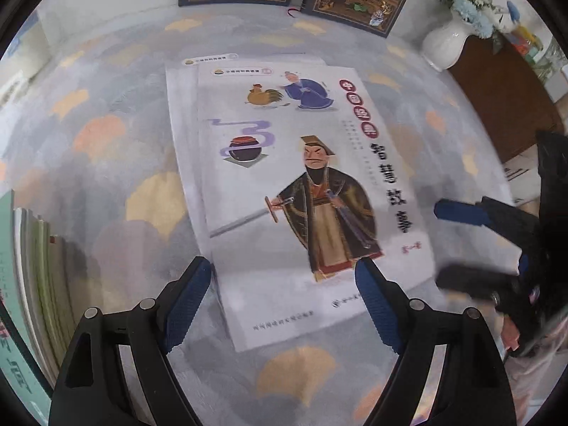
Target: Organize books
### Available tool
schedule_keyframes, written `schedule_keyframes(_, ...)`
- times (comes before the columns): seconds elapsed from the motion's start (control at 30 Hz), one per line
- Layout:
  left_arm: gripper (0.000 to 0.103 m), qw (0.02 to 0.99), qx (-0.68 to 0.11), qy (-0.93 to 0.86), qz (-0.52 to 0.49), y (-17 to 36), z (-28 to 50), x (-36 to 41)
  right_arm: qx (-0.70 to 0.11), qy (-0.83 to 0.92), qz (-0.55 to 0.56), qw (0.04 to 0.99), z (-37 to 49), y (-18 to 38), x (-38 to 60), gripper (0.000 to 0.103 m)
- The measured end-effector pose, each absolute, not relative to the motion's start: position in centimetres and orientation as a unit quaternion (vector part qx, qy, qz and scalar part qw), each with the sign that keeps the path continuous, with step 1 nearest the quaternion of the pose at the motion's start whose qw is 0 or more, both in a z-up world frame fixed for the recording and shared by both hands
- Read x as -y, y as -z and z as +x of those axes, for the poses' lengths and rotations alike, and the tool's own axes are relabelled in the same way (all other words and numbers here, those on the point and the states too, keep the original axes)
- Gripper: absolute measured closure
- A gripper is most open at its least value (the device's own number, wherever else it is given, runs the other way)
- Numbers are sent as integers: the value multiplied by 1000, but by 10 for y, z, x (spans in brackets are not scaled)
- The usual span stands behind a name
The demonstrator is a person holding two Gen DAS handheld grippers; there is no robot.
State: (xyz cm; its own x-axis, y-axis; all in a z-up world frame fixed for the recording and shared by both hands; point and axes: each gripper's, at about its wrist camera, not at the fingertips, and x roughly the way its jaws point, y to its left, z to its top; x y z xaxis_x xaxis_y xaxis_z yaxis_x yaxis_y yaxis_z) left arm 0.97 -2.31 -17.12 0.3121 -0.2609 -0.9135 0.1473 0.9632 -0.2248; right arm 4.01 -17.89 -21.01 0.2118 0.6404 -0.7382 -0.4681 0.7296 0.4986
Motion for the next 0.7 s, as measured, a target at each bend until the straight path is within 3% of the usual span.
schedule_keyframes(0.23, 22, 804, -574, 153, -24, 171, -16, 37, -537, -361, 101, 756, 14, 217, 174, 9)
schedule_keyframes(0.5, 22, 784, -572, 240, -29, 182, -124, 44, -573, -429, 77, 694, -91, 230, 202, 9)
schedule_keyframes(0.6, 29, 799, -549, 236, -71, 186, -124, 27, -553, -447, 128, 691, -91, 240, 228, 23)
schedule_keyframes(0.7, 43, 797, -550, 227, -103, 187, -106, 17, -551, -444, 220, 672, -66, 258, 250, 52)
